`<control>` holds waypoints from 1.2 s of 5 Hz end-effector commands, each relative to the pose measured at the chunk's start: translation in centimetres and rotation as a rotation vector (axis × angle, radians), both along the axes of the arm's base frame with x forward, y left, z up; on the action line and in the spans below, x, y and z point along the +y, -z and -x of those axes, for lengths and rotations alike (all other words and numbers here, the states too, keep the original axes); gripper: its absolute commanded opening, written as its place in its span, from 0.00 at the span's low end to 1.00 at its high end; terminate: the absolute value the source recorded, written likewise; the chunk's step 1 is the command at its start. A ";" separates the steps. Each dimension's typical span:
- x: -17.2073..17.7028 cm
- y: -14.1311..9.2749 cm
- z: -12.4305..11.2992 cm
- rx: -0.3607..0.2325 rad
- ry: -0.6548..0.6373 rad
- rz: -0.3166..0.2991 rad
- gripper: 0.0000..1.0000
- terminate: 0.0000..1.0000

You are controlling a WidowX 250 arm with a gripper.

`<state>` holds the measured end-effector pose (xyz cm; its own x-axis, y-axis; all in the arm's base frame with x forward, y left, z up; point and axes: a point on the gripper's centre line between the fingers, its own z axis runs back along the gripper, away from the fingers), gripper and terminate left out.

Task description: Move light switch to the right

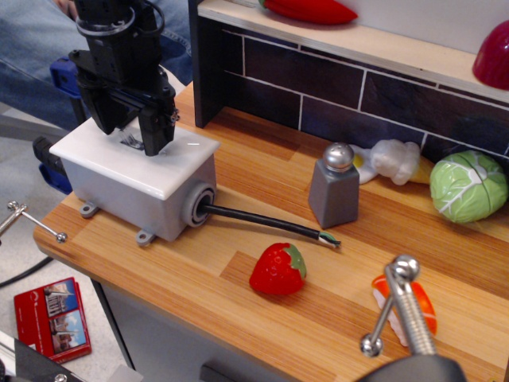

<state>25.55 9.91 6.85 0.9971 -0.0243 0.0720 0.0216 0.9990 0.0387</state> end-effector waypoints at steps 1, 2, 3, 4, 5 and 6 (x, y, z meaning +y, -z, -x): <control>-1.3 0.3 -0.3 -0.038 -0.048 -0.002 1.00 0.00; -2.0 -0.2 -0.7 -0.039 -0.079 0.021 1.00 0.00; -3.6 -0.4 -1.1 -0.040 -0.108 0.026 1.00 0.00; -3.9 -0.6 -1.3 -0.055 -0.124 0.030 1.00 0.00; -4.2 -1.8 -1.7 -0.032 -0.121 0.051 1.00 0.00; -4.3 -2.1 -1.8 0.017 -0.086 0.038 1.00 1.00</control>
